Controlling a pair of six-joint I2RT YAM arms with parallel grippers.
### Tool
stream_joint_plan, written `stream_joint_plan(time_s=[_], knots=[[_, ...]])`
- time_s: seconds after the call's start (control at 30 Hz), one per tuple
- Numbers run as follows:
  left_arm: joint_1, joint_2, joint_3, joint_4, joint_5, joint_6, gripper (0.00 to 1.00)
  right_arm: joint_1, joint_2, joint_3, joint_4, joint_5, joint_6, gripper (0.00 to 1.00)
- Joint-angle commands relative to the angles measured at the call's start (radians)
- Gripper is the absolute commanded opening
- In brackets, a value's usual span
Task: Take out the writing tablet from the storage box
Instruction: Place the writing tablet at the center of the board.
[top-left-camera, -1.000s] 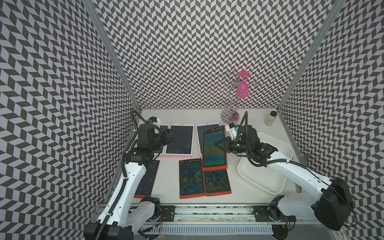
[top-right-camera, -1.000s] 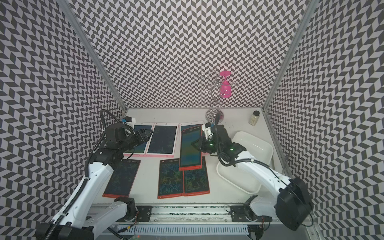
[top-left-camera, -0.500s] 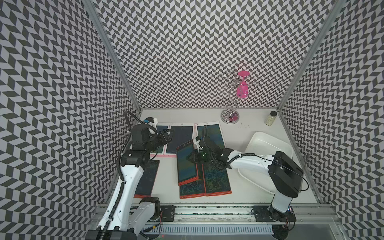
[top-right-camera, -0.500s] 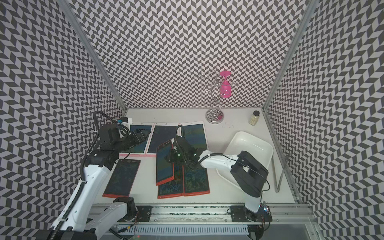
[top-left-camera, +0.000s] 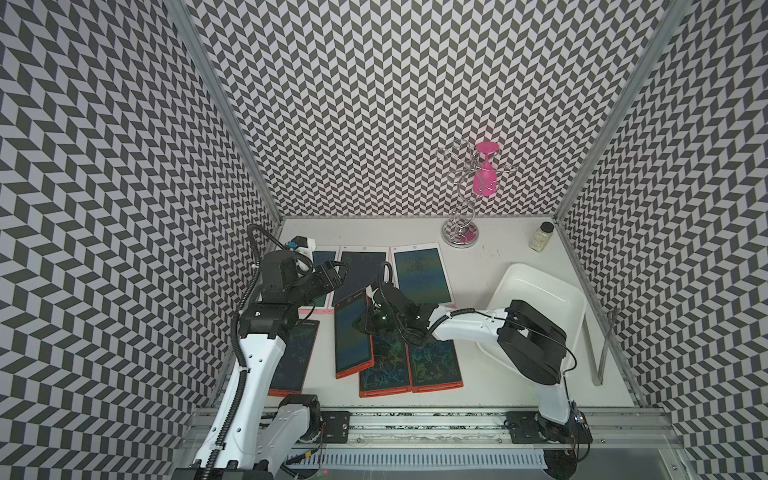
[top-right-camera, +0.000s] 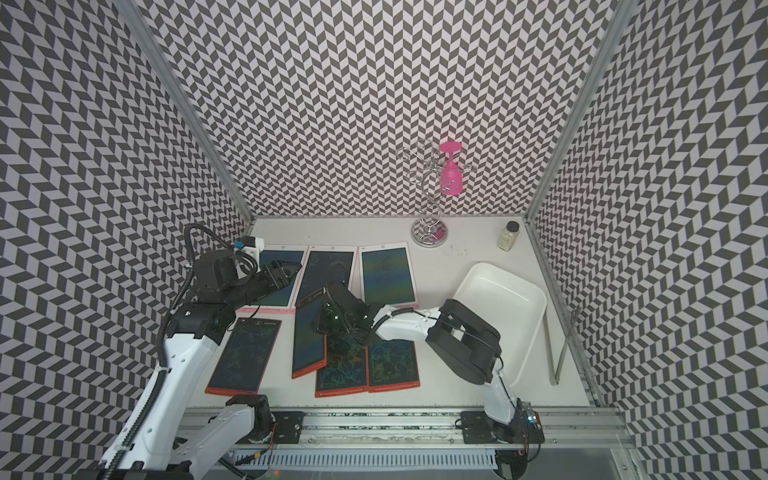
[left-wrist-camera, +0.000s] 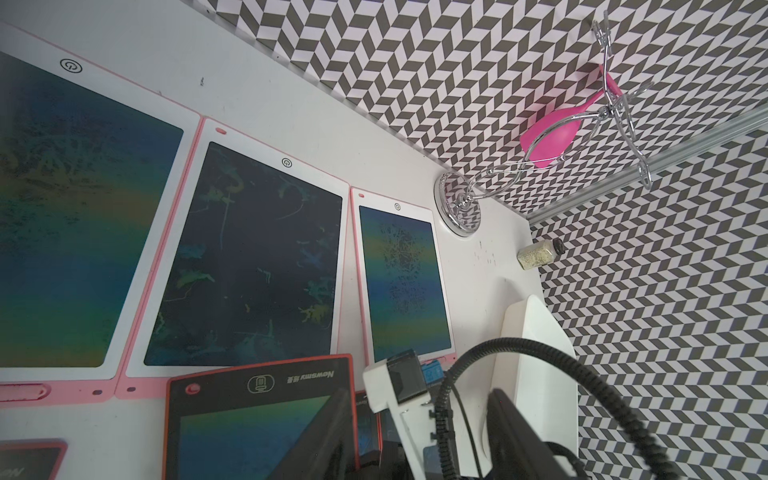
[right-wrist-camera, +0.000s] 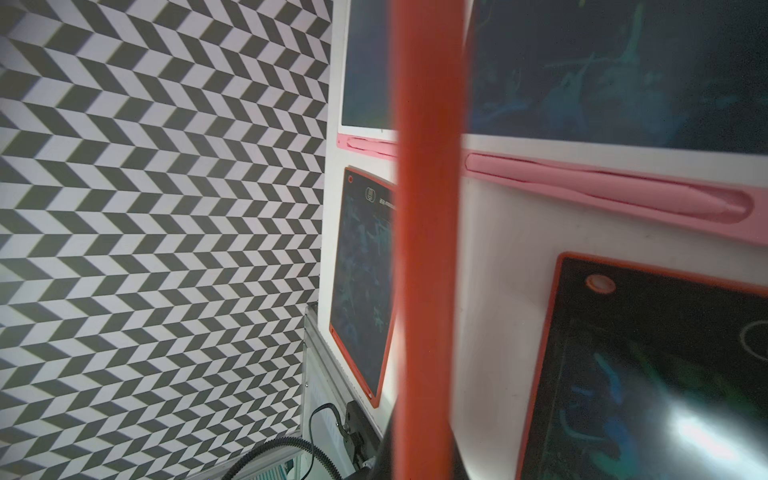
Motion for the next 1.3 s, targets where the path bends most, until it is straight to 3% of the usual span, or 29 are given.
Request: stream_joint_plan(time_s=[0.0, 0.6, 1.27], knots=[[0.008, -0.024, 0.007, -0.010, 0.017, 0.020, 0.54, 0.017, 0.014, 0.025, 0.076, 0.043, 0.047, 0.08], [0.008, -0.016, -0.016, -0.003, 0.037, 0.042, 0.55, 0.055, 0.112, 0.053, 0.119, 0.033, 0.144, 0.13], [0.009, -0.013, -0.021, 0.000, 0.038, 0.058, 0.56, 0.075, 0.176, 0.106, 0.082, -0.005, 0.149, 0.17]])
